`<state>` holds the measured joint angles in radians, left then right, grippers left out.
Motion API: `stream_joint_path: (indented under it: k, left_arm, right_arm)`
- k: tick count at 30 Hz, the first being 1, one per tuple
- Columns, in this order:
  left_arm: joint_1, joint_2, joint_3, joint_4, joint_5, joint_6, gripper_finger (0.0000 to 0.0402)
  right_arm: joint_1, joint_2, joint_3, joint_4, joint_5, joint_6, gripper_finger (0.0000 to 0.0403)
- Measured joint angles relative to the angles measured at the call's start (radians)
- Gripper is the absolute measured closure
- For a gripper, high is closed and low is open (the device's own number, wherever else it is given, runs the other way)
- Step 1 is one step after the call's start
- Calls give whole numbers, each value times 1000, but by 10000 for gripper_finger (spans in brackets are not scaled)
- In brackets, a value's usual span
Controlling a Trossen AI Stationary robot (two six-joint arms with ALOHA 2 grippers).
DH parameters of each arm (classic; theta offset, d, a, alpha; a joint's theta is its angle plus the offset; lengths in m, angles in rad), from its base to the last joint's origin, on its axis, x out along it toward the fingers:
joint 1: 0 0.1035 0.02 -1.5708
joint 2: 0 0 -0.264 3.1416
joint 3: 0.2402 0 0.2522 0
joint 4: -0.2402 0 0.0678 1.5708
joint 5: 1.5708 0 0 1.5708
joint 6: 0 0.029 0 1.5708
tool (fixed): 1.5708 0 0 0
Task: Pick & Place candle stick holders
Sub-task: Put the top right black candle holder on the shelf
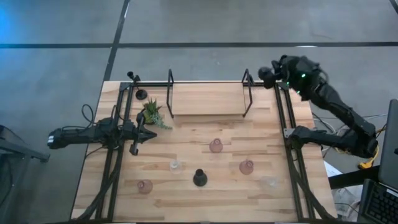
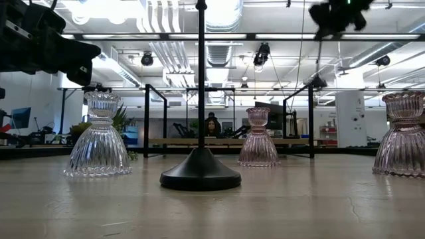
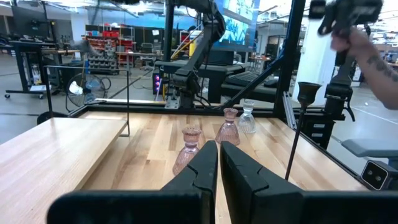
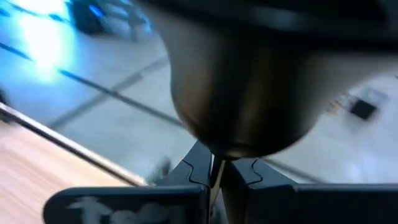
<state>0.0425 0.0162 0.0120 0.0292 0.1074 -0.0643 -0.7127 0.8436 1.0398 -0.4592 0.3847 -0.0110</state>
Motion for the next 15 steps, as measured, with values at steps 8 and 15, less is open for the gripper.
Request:
stream_joint_path:
  k: [8, 15]
  left_arm:
    - [0, 0, 0, 0, 0, 0, 378]
    - [0, 0, 0, 0, 0, 0, 378]
  right_arm:
    - [63, 204, 311, -44, -236, -24, 394]
    - [67, 452, 479, -184, -266, -67, 394]
